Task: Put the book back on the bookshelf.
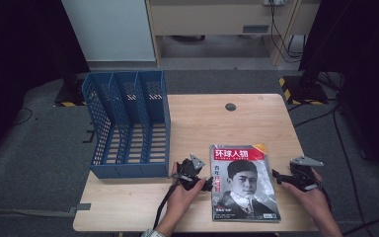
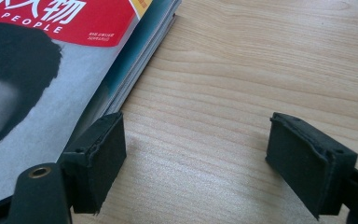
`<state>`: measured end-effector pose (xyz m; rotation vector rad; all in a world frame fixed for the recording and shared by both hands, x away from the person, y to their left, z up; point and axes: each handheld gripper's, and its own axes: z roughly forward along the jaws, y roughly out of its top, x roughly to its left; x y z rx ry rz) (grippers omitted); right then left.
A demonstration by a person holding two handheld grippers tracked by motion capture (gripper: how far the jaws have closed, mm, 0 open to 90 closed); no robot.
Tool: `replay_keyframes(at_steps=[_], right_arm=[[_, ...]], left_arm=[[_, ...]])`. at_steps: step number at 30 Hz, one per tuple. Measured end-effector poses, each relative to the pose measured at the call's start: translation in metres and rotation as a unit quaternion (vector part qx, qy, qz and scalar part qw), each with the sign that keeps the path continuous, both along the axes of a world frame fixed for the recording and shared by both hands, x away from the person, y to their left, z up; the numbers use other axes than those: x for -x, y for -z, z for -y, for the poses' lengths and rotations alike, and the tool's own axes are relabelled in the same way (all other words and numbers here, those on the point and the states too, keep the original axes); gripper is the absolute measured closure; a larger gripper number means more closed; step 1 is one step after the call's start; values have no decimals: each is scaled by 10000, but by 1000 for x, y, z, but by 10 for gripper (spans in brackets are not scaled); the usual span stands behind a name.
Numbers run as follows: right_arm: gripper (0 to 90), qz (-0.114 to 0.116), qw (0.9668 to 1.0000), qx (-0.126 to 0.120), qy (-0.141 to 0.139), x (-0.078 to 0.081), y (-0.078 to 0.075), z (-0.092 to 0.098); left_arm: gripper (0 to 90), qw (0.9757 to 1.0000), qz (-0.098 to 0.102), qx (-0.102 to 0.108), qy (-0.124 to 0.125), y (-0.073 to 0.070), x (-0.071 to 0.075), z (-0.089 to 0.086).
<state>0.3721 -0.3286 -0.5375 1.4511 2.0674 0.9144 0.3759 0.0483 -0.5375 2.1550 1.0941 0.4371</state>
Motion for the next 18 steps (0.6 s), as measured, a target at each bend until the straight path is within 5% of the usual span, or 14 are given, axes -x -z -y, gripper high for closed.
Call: replay_keyframes(at_steps=[11,15,18], right_arm=[[137,-138,9998,63,111,3,-3,1],[127,68,9997,-111,227,5,-12,5],[114,116,9997,-230,32,7,-17,4]], left_arm=[[34,10000,30,46,-43,-1,3,0],[66,9996,113,249,-80,-6,5,-1],[89,9980,263,535,-198,-14,10,-2]])
